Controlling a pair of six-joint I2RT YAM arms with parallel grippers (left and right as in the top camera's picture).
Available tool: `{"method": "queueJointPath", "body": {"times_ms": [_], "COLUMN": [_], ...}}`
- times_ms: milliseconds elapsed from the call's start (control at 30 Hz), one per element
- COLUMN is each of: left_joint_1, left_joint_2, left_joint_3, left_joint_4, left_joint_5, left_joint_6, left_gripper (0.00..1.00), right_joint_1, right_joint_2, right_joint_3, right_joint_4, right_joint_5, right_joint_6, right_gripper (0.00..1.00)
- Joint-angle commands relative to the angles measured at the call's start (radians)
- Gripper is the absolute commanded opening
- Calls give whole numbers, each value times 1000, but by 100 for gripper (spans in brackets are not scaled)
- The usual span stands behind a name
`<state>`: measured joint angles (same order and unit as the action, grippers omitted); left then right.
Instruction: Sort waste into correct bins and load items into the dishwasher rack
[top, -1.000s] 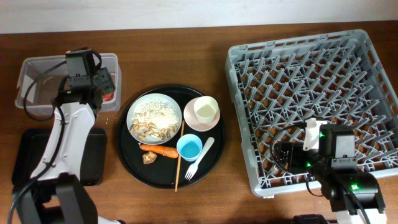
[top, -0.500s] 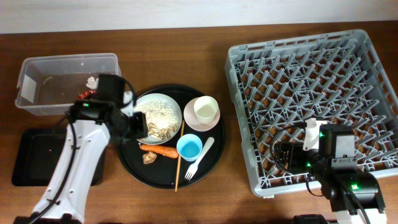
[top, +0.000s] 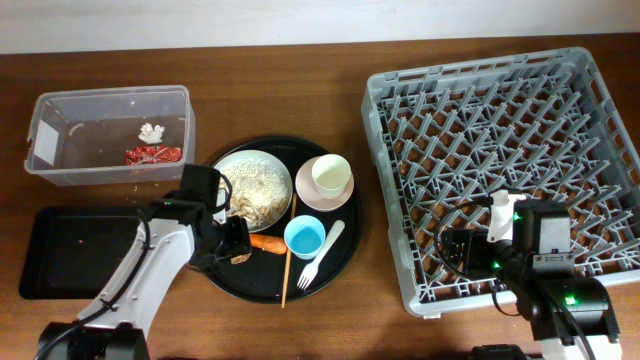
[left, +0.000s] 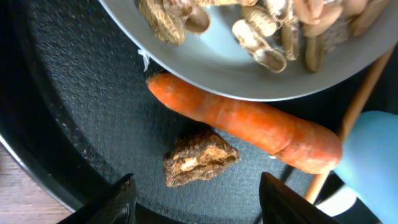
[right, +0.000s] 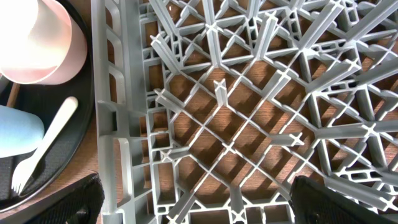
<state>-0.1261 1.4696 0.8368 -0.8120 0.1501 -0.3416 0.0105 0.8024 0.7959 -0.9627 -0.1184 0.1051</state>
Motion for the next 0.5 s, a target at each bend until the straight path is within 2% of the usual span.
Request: {"method": "queueJointPath", "body": {"times_ms": [0, 267, 300, 367, 400, 467], "left_joint_1": [-3, -5, -5, -5, -5, -5], "left_joint_2": [2, 2, 2, 2, 2, 2], "left_joint_3": [-57, -139, -139, -139, -139, -139], "left_joint_4": [55, 160, 165, 169, 169, 169], "left_joint_5": [11, 11, 12, 11, 11, 12], "left_joint_6": [-14, -40, -40, -40, -40, -40], "left_gripper": [63, 62, 58, 36, 30, 27], "right_joint_1": [7, 7, 7, 7, 7, 7], "right_joint_2": [-2, -2, -2, -2, -2, -2], "right_joint_3": [21, 21, 21, 21, 21, 21], "right_joint_4": [0, 0, 0, 0, 0, -1], "right_joint_5": [-2, -2, -2, -2, -2, -2], "right_joint_6": [8, 8, 8, 8, 8, 8], "right_gripper": [99, 99, 99, 99, 99, 98]}}
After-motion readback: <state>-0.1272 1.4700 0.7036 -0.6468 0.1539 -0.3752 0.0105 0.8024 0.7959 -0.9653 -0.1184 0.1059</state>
